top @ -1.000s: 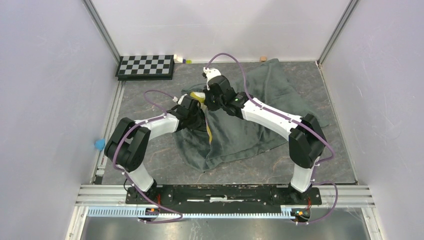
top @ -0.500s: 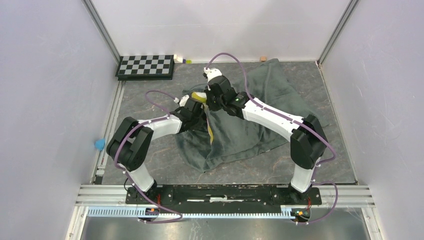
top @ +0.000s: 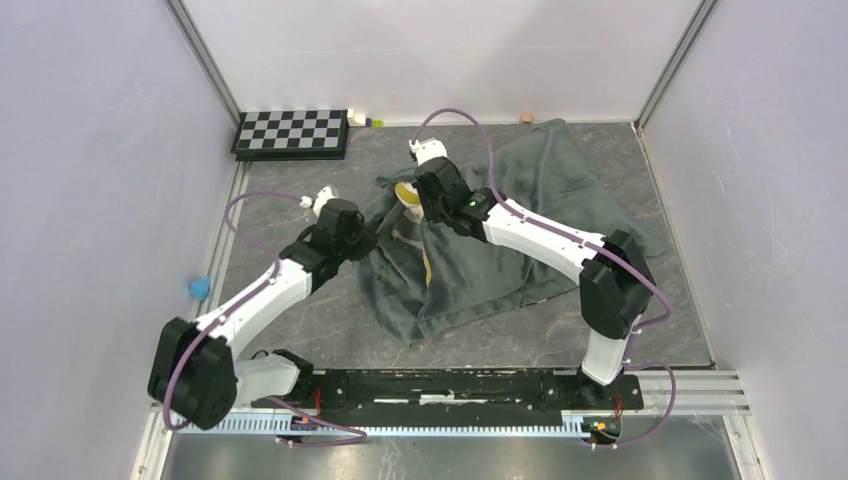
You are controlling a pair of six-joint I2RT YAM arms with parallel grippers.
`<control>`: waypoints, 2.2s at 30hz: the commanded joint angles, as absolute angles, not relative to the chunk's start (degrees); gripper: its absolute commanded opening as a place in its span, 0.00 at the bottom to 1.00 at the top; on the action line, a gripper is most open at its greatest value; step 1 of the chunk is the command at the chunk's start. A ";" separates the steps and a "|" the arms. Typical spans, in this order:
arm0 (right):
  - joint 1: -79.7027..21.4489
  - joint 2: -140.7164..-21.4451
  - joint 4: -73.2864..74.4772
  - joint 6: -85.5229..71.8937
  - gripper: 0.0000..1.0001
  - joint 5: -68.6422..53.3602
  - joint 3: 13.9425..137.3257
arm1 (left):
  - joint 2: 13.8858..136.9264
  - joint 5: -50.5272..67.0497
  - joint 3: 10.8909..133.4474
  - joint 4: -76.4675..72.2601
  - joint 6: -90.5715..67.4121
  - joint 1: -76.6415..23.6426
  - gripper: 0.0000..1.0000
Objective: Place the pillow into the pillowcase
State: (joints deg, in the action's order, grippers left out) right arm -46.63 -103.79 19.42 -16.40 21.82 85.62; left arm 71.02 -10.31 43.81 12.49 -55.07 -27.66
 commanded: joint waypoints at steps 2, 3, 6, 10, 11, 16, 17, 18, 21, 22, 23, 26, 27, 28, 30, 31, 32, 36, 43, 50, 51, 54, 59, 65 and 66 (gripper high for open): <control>-47.92 -103.25 16.02 -14.77 0.00 24.95 80.70 | 64.73 -9.97 41.25 15.72 -53.69 -22.47 0.02; -47.99 -103.42 15.57 -14.84 0.00 24.25 79.71 | 64.55 -9.58 41.39 15.67 -53.10 -21.93 0.02; -48.65 -103.57 13.78 -14.05 0.00 23.16 77.27 | 63.75 -8.57 41.19 15.80 -52.21 -21.47 0.02; -51.32 -104.32 13.11 -10.67 0.00 24.80 76.15 | 62.69 -7.70 40.70 13.55 -52.64 -19.57 0.02; -51.58 -104.39 12.78 -10.18 0.00 24.83 75.61 | 63.81 -6.96 41.46 13.38 -52.46 -18.79 0.02; -51.68 -103.85 11.61 -10.29 0.00 24.28 74.04 | 67.40 -4.24 41.99 11.66 -50.19 -18.54 0.02; -51.66 -103.56 11.23 -10.58 0.00 23.20 73.94 | 67.85 -3.12 40.99 10.30 -49.97 -18.53 0.02; -51.68 -103.41 11.08 -11.11 0.00 21.65 74.24 | 68.70 -2.49 39.97 9.63 -49.65 -18.54 0.02; -51.75 -102.99 11.50 -14.30 0.00 17.79 75.06 | 71.31 -0.27 37.30 7.41 -49.27 -18.87 0.02; -51.77 -102.85 11.60 -15.22 0.00 17.25 74.98 | 71.89 -0.26 36.54 6.71 -49.45 -19.01 0.02; -51.77 -102.59 11.60 -16.13 0.00 16.91 74.92 | 72.49 1.25 35.77 6.09 -49.63 -19.32 0.02; -51.85 -101.69 11.60 -17.69 0.00 16.74 75.13 | 74.11 1.05 35.41 5.89 -49.57 -20.33 0.02; -51.94 -101.52 11.61 -17.96 0.00 16.71 75.36 | 74.58 0.97 35.46 5.89 -49.49 -20.47 0.02; -52.02 -101.47 11.75 -18.14 0.00 16.63 75.80 | 75.04 1.05 35.58 5.91 -49.48 -20.56 0.03; -52.29 -101.43 12.17 -18.11 0.00 16.68 76.70 | 76.11 1.57 36.07 5.80 -49.27 -20.80 0.09; -52.51 -101.50 12.30 -18.19 0.00 16.83 76.96 | 76.71 1.78 36.50 5.82 -49.15 -20.99 0.12; -52.56 -101.51 12.44 -18.25 0.00 16.90 77.16 | 77.17 1.98 36.81 5.89 -48.98 -21.20 0.14; -52.71 -102.02 12.91 -18.45 0.00 16.91 78.11 | 78.50 0.73 38.59 7.11 -48.20 -22.01 0.27; -52.73 -102.48 13.71 -18.43 0.00 16.99 80.19 | 80.77 0.18 42.35 8.39 -46.89 -23.36 0.40; -52.75 -102.96 14.32 -18.02 0.00 17.56 81.38 | 83.63 -1.57 46.87 12.77 -45.50 -24.73 0.43; -52.71 -103.08 14.39 -18.07 0.00 17.50 81.52 | 84.30 -2.32 47.59 14.06 -45.32 -24.96 0.44; -52.73 -103.35 14.38 -18.10 0.00 17.44 81.63 | 85.15 -5.00 48.60 16.87 -45.10 -25.65 0.51; -52.71 -103.79 14.41 -18.13 0.00 17.23 82.17 | 87.69 -5.64 48.54 16.58 -45.30 -26.93 0.60; -52.73 -104.19 14.98 -18.08 0.00 17.17 82.63 | 91.22 -2.77 48.88 11.65 -46.67 -27.42 0.42; -52.73 -104.24 15.16 -17.96 0.00 16.96 82.53 | 91.77 -2.80 49.56 11.81 -46.59 -27.43 0.36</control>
